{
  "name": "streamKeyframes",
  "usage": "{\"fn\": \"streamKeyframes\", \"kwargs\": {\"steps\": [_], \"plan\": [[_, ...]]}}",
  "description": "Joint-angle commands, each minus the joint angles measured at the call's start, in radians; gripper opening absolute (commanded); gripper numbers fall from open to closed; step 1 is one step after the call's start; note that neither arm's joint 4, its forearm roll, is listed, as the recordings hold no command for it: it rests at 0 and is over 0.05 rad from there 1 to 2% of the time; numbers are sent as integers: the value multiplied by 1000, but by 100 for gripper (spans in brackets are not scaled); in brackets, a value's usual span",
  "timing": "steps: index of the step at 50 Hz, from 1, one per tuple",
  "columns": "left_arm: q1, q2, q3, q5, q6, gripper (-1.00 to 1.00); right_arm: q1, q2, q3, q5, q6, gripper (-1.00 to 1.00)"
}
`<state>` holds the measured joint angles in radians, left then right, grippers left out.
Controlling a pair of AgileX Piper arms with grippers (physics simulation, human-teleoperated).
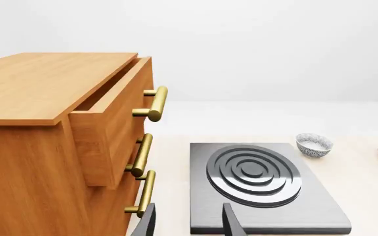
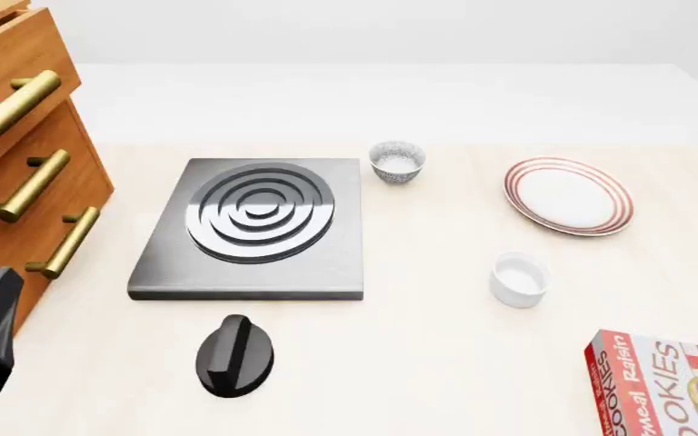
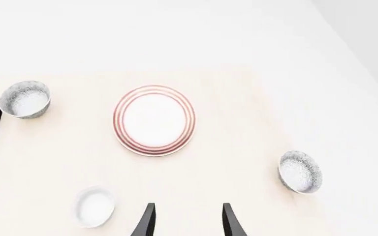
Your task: Pick the akita bowl next to the cookies box and place it on the plate.
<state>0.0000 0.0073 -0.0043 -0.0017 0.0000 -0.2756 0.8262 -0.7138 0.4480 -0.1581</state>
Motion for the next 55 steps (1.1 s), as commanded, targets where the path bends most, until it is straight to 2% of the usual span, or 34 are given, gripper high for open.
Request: {"fn": "streamKeyframes", "kwargs": {"steps": [1,2,6,7,10,12,18,19,24,27,45,49,55], "plan": [[0,0,0,0,0,100,-107,103,-148,108,-21,100],[0,0,0,0,0,100,-133,116,-162,113,-15,100],[0,0,0,0,0,100,-118,134,-188,124,-10,100],[0,0,0,0,0,100,-146,142,-194,125,-30,100],[0,0,0,0,0,100,-156,155,-215,132,-10,100],[0,0,0,0,0,100,-205,166,-228,132,-15,100],[0,0,0,0,0,100,-209,194,-270,147,-2,100],[0,0,0,0,0,100,-245,217,-280,145,-20,100],[0,0,0,0,0,100,-256,271,-331,149,-17,100],[0,0,0,0,0,100,-283,304,-350,149,-41,100],[0,0,0,0,0,100,-328,524,-500,134,-4,100],[0,0,0,0,0,100,-324,558,-544,142,35,100],[0,0,0,0,0,100,-372,630,-623,164,37,100]]}}
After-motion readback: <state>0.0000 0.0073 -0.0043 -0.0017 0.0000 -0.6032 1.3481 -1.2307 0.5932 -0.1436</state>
